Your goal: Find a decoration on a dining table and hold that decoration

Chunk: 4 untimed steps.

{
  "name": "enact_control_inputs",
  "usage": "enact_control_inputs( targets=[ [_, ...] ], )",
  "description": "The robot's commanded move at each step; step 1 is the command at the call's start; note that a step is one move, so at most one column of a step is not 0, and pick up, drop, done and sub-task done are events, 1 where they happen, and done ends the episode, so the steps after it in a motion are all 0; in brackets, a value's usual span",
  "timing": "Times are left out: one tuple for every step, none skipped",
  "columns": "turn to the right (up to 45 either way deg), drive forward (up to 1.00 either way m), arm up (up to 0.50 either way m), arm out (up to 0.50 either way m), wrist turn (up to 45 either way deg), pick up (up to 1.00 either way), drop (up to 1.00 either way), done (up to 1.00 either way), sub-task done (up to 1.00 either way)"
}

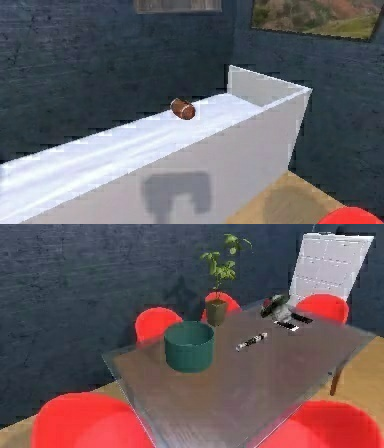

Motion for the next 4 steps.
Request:
enact_control_inputs(
  targets=[
    [-45.0,0.00,0.00,0.00,0.0,0.00,0.00,0.00,0.00],
    [-45.0,0.00,0.00,0.00,0.0,0.00,0.00,0.00,0.00],
    [-30.0,0.00,0.00,0.00,0.0,0.00,0.00,0.00,0.00],
    [0.0,0.30,0.00,0.00,0.0,0.00,0.00,0.00,0.00]
  ],
)
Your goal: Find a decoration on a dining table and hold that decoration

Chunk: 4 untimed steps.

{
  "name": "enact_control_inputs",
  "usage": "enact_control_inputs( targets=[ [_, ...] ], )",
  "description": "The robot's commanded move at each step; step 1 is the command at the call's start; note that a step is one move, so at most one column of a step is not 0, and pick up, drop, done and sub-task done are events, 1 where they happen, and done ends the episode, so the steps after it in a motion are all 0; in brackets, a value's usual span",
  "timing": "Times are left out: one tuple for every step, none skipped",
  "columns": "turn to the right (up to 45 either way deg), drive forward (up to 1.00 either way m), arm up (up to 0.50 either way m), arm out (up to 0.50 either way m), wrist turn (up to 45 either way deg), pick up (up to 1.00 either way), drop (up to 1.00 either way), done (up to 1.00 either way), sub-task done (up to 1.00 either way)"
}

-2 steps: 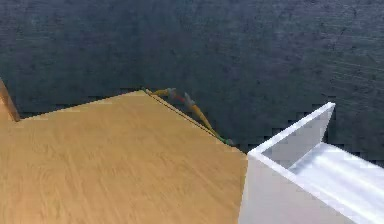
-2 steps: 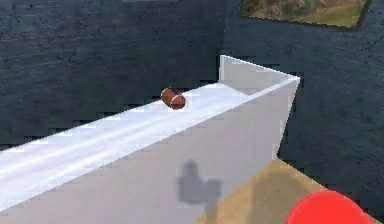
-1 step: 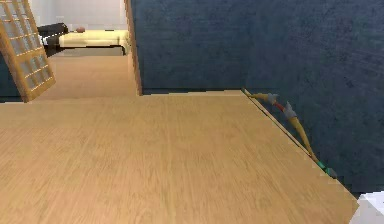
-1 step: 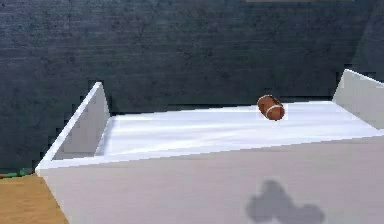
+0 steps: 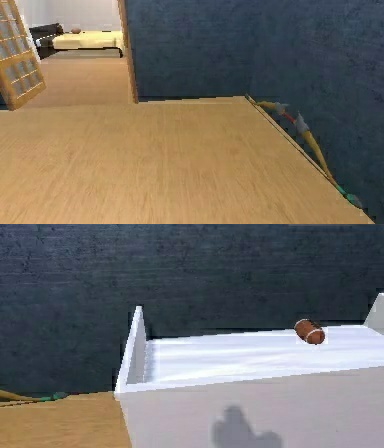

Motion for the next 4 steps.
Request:
enact_control_inputs(
  targets=[
    [-30.0,0.00,0.00,0.00,0.0,0.00,0.00,0.00,0.00],
    [0.0,0.45,0.00,0.00,0.0,0.00,0.00,0.00,0.00],
    [-45.0,0.00,0.00,0.00,0.0,0.00,0.00,0.00,0.00],
    [-24.0,0.00,0.00,0.00,0.0,0.00,0.00,0.00,0.00]
  ],
)
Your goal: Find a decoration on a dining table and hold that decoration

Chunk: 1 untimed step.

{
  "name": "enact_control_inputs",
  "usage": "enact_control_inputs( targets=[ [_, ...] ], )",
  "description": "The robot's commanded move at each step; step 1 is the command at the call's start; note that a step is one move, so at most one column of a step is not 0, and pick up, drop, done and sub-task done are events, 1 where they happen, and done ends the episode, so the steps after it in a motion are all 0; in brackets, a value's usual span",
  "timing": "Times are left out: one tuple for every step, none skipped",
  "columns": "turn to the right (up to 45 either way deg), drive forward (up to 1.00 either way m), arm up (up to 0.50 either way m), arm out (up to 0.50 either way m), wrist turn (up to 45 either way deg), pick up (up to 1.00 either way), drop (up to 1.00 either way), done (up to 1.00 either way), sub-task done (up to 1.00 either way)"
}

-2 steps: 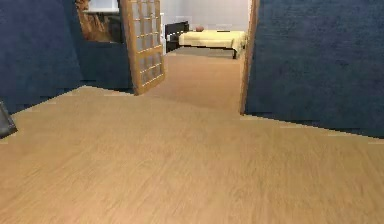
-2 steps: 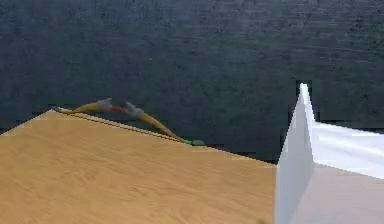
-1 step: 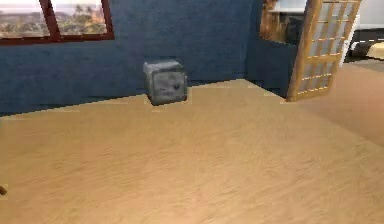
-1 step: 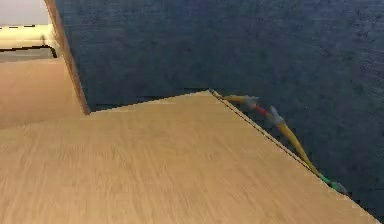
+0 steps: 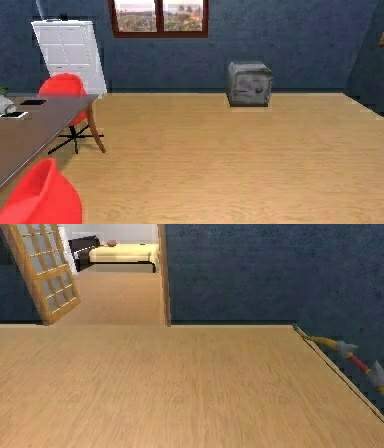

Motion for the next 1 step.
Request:
enact_control_inputs(
  targets=[
    [0.0,1.00,0.00,0.00,0.0,0.00,0.00,0.00,0.00]
  ],
)
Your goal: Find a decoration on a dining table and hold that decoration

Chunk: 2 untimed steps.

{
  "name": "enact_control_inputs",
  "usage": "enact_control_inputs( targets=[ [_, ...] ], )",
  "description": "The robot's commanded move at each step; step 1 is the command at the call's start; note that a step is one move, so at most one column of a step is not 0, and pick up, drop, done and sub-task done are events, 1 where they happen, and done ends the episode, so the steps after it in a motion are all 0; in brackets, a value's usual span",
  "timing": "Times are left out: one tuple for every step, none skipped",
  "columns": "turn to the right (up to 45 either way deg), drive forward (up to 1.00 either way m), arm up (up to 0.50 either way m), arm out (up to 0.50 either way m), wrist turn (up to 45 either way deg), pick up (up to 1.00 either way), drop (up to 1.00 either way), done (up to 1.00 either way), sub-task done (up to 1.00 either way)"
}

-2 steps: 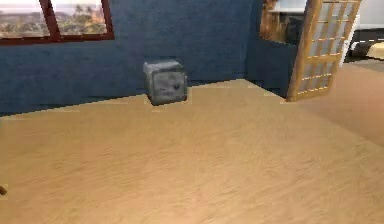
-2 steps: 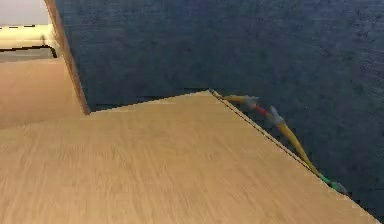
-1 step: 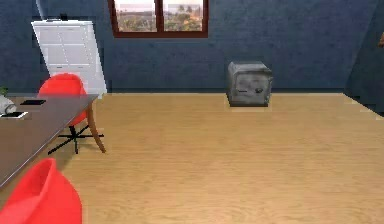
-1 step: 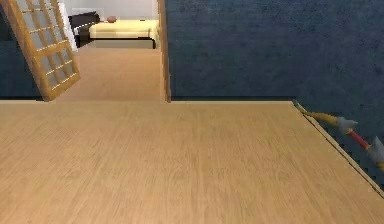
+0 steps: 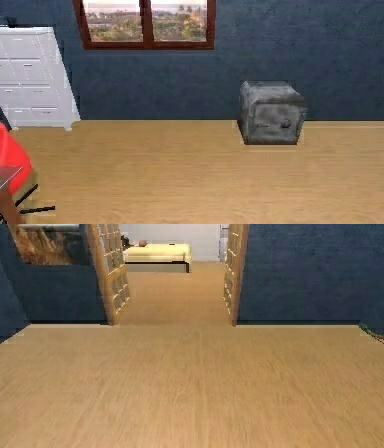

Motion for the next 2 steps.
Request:
enact_control_inputs(
  targets=[
    [-24.0,0.00,0.00,0.00,0.0,0.00,0.00,0.00,0.00],
    [0.0,1.00,0.00,0.00,0.0,0.00,0.00,0.00,0.00]
  ],
)
